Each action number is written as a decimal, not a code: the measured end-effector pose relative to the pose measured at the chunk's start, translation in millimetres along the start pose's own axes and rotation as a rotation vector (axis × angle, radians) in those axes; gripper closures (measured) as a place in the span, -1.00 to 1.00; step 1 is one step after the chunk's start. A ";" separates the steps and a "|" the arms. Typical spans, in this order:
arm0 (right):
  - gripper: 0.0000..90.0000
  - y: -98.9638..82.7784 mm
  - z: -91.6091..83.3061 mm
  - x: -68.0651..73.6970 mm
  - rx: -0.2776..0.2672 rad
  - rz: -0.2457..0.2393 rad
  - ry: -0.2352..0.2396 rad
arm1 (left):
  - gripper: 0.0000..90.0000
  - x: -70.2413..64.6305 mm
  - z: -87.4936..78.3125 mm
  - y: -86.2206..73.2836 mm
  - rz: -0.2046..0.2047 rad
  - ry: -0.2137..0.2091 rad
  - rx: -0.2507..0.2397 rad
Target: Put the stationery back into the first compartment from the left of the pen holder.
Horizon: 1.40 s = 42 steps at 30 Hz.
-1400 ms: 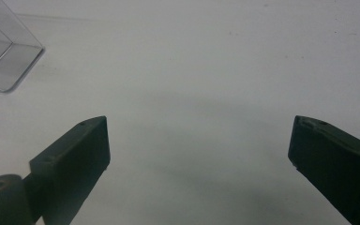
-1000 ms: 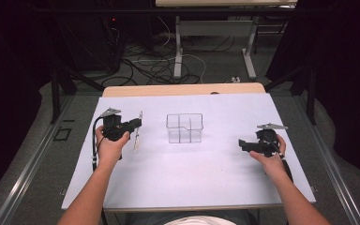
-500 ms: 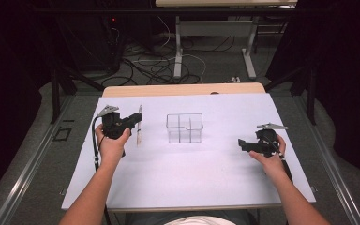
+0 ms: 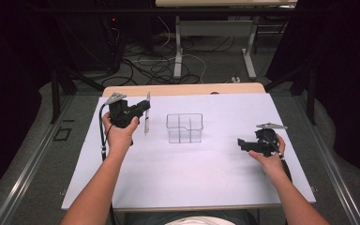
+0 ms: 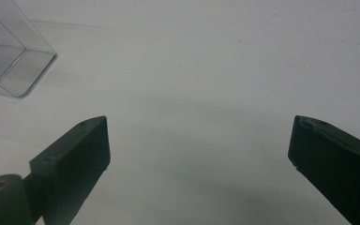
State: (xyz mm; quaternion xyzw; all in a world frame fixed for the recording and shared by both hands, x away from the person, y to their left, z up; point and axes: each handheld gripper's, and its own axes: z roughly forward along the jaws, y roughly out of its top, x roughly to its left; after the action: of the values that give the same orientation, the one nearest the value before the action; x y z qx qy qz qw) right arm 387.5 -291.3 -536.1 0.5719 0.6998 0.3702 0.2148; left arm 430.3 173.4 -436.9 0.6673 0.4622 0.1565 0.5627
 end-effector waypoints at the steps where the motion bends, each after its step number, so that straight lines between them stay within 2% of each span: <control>1: -0.88 -0.1 -0.1 -0.3 0.000 0.002 -0.002 | 0.78 -1.5 1.1 2.6 0.001 -0.004 -0.004; 9: -0.88 -0.3 -0.4 -1.0 0.000 0.003 -0.003 | 0.78 -16.8 12.4 18.7 0.024 -0.022 -0.018; 17: -0.88 -0.7 -0.7 -2.5 -0.001 0.003 -0.003 | 0.78 -27.8 26.6 25.6 0.040 -0.036 -0.019; 29: -0.88 -1.8 -2.5 -6.2 -0.001 0.016 0.001 | 0.78 -36.5 49.5 22.3 0.023 -0.048 -0.018; 36: -0.88 -1.8 -2.8 -6.4 -0.001 0.014 -0.001 | 0.78 -39.9 60.8 18.1 0.040 -0.050 -0.011; 42: -0.88 -2.1 -2.6 -6.1 0.001 0.012 0.001 | 0.78 -39.9 68.6 13.1 0.034 -0.043 -0.010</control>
State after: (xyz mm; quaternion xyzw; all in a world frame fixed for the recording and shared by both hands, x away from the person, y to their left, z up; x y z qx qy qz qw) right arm 385.8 -298.0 -536.9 0.5758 0.6966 0.3716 0.2121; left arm 465.2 101.0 -434.6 0.6756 0.4377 0.1539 0.5730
